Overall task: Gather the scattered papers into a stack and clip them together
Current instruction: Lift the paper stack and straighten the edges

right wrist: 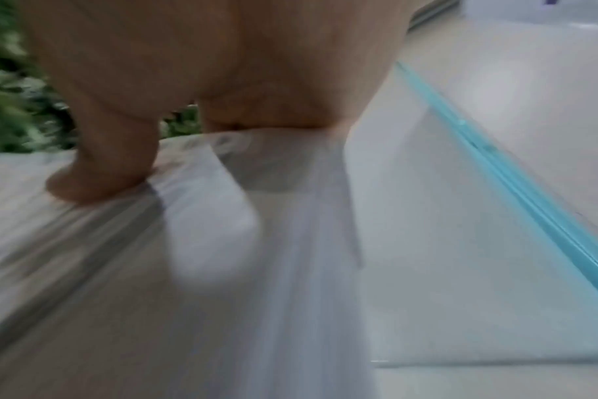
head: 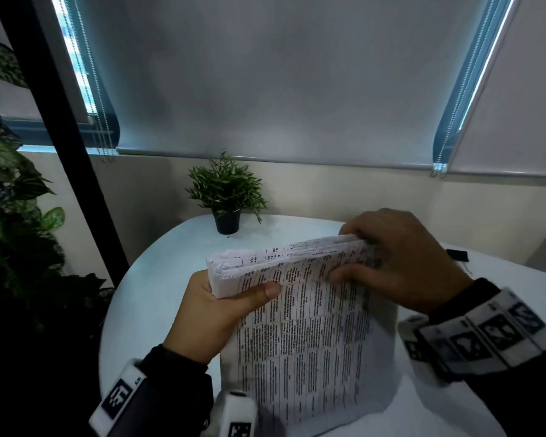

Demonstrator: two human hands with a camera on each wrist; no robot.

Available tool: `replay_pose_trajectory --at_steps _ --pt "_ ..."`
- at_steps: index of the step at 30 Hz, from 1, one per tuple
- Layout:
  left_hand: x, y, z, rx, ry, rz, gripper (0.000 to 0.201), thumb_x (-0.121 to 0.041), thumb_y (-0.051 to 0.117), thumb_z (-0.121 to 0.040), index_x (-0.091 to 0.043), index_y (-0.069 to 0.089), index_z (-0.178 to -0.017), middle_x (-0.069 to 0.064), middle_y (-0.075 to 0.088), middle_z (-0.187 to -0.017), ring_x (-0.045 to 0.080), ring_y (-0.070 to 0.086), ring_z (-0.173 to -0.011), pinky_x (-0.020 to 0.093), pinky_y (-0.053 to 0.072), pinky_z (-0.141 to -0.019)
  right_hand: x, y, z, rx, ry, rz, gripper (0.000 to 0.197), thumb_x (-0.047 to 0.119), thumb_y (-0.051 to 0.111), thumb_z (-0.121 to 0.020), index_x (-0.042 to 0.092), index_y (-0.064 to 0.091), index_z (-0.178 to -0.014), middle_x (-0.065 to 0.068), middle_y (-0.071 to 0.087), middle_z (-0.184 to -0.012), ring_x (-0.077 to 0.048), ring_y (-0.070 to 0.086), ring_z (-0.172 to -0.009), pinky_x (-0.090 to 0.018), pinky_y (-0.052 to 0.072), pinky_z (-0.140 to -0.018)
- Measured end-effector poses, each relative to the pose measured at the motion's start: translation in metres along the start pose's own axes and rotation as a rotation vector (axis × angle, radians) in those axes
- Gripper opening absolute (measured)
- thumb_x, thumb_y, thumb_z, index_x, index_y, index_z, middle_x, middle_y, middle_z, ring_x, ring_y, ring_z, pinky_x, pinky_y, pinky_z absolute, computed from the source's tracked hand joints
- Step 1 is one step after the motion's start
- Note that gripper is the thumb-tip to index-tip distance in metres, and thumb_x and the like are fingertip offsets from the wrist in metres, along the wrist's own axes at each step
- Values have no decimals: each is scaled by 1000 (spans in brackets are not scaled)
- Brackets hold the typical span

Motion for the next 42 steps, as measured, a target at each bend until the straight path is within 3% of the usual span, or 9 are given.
replay_pose_trajectory --at_steps 6,10,13,16,23,30,37,39,42 --pt "3 -2 0 -16 8 -12 27 -7 75 -56 -20 79 -79 -1 77 -83 15 74 -77 18 55 -62 -42 -1 16 -111 226 -805 46 48 88 -33 28 66 -67 6 67 -67 -5 62 -62 -20 51 -58" --pt "6 -3 0 -30 34 -37 37 -2 86 -56 -16 78 -89 0 77 -87 17 74 -80 21 57 -67 -53 24 33 -390 352 -1134 35 29 84 -38 28 62 -65 4 63 -62 -12 61 -58 -23 51 -51" --pt "11 -8 -1 -72 25 -19 46 -7 82 -59 -5 67 -103 3 77 -91 18 74 -81 21 56 -64 -49 19 36 -443 349 -1058 43 50 88 -38 31 61 -66 7 65 -63 -8 62 -59 -22 52 -52" --pt "22 -10 -2 -89 -5 -7 67 -22 89 -56 -5 60 -114 7 75 -100 23 73 -89 27 58 -69 -48 15 34 -479 369 -994 33 32 90 -49 31 60 -63 10 64 -60 -3 60 -56 -19 51 -51" --pt "7 -9 -2 -77 -63 61 19 -12 83 -61 -15 79 -79 7 77 -84 23 75 -76 25 58 -60 -37 -2 26 -517 381 -947 21 26 78 -55 30 61 -66 7 67 -63 -4 62 -56 -18 52 -51" --pt "58 0 5 -45 -369 200 40 -17 83 -66 -3 72 -102 19 74 -98 37 72 -89 48 56 -84 -49 16 33 -304 559 -877 26 17 80 -65 12 65 -85 -3 73 -76 -14 69 -60 -25 57 -54" --pt "105 14 19 -90 -463 135 38 -17 75 -71 -9 68 -108 9 76 -100 28 73 -92 43 56 -83 -96 83 72 -115 857 -861 24 14 80 -71 3 65 -87 -15 71 -77 -13 67 -57 -23 55 -52" --pt "110 8 21 -137 -435 61 32 -14 75 -76 -10 67 -106 5 76 -96 24 73 -89 38 58 -76 -101 101 78 -65 906 -882 26 15 80 -70 3 65 -87 -18 72 -80 -18 68 -62 -27 57 -59" --pt "117 -3 22 -207 -441 28 27 -9 76 -77 -7 64 -102 5 77 -91 21 74 -79 25 56 -60 -102 113 81 -34 933 -932 27 11 79 -71 -1 64 -90 -13 72 -76 -12 68 -58 -20 52 -52"
Point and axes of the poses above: each hand's wrist, its own z-axis away from the middle knuckle, its own y-axis out of the palm, x = y × z, the point moved 7 cm from there along -z, towards the middle knuckle
